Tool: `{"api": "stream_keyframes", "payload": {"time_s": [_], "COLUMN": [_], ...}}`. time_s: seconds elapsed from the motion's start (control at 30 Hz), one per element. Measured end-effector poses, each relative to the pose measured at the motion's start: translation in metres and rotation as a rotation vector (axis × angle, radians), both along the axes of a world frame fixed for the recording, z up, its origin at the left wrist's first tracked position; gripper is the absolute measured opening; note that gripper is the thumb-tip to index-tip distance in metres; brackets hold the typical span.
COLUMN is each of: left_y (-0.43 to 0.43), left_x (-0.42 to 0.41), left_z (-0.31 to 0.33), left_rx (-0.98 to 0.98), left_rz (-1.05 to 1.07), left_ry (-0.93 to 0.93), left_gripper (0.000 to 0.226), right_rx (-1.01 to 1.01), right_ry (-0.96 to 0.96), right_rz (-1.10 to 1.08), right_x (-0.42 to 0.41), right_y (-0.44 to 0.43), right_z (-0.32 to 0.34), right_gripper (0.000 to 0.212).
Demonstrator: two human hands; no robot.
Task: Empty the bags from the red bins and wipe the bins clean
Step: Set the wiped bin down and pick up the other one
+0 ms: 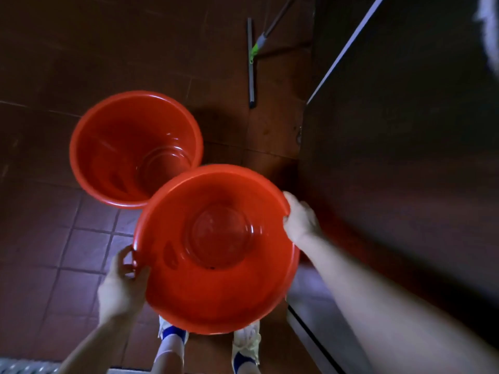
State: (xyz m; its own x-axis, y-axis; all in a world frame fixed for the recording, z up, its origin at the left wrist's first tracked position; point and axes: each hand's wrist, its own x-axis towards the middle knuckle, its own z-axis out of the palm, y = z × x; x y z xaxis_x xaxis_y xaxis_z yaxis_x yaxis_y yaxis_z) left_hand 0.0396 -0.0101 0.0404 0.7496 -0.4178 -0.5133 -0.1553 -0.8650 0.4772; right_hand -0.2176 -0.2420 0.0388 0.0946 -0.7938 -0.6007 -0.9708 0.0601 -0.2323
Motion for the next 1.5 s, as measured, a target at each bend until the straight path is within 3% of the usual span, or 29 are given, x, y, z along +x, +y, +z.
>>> {"api": "stream_keyframes", "payload": {"time_s": [0.43,0.73,1.1,1.3,1.5], "left_y": [0.084,0.133,0.212,0.190,0.127], "left_x": [0.014,-0.004,-0.120,-0.190,-0.259], "left_z": [0.297,0.457,0.602,0.652,0.658], "left_rx": [-0.292,-0.544,-0.872,-0.948,-0.956], "left_rz": [0.139,0.145,0.120,0.065,-0.045], "left_ry": [-0.338,-0.472,-0.555,-0.459,-0.369], "left_gripper": [0.042,0.039,0.035,0.030,0.032], "right_rx": [-0.317,-0.491,-0.722,-0.792,-0.784], "right_ry": [-0.314,-0.525,-0.710,-0.694,-0.656], "right_rz": [0.145,0.236,0.128,0.041,-0.039], "right_x": [0.032,-0.011,-0.145,-0.232,-0.312], "right_y": [0.070,0.122,0.230,0.233,0.185], "right_z": [0.296,0.462,0.619,0.672,0.677], "right_gripper": [0.066,0.065,0.058,0.053,0.052]}}
